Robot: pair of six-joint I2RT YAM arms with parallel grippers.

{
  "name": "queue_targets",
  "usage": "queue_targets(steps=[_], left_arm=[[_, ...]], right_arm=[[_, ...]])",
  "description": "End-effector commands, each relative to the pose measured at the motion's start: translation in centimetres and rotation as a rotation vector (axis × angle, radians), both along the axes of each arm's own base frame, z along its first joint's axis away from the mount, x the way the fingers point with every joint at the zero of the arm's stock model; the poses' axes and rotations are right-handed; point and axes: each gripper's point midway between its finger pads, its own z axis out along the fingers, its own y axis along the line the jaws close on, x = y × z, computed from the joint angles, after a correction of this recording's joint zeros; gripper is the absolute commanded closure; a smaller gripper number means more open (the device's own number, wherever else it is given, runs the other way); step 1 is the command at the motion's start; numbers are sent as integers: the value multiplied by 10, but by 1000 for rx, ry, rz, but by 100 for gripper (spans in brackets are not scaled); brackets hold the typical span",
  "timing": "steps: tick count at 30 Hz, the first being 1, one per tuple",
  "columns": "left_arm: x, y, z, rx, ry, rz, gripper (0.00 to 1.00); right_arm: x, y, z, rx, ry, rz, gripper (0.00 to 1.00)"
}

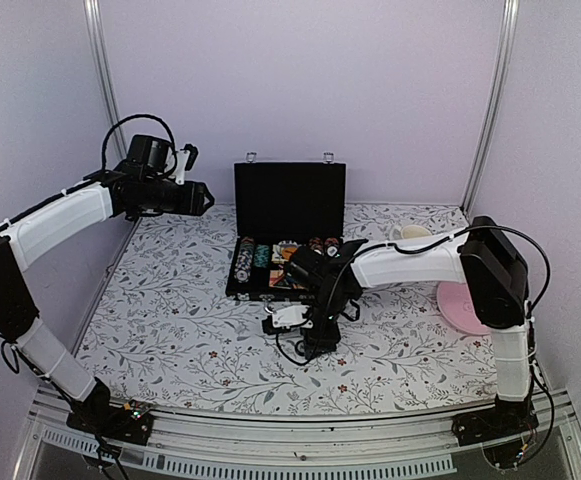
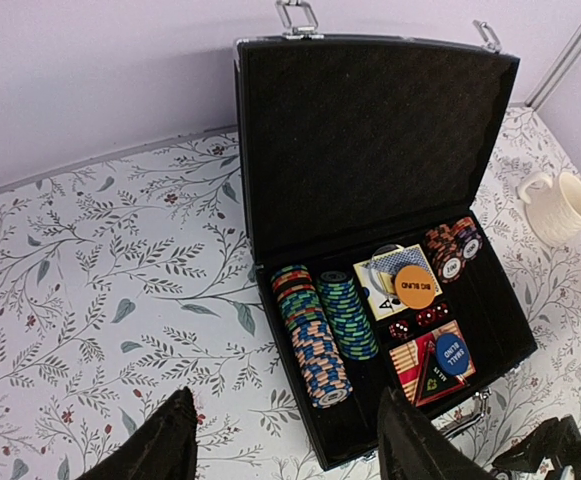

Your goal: Pack up texas hold em set

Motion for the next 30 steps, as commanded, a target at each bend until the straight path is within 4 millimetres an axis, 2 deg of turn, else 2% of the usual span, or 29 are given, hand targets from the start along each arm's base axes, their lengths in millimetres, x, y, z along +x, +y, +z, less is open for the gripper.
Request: queue_targets(steps=[1,13,21,24,30], left_arm=[[4,5,-1,4,-10,9,38],[7,7,-8,-10,13,13,38],[7,7,-10,-14,24,11,38],[7,8,-11,-13,26,13,38],[8,9,-12,-16,30,16,38]], right_arm=[[-4,7,-5,-10,0,28,41],[-6,4,-16,-60,-18,37,56],[-1,8,-14,-66,-43,25,69],[2,10,-6,-55,-59,15,73],[11,17,32,8,-124,2,75]])
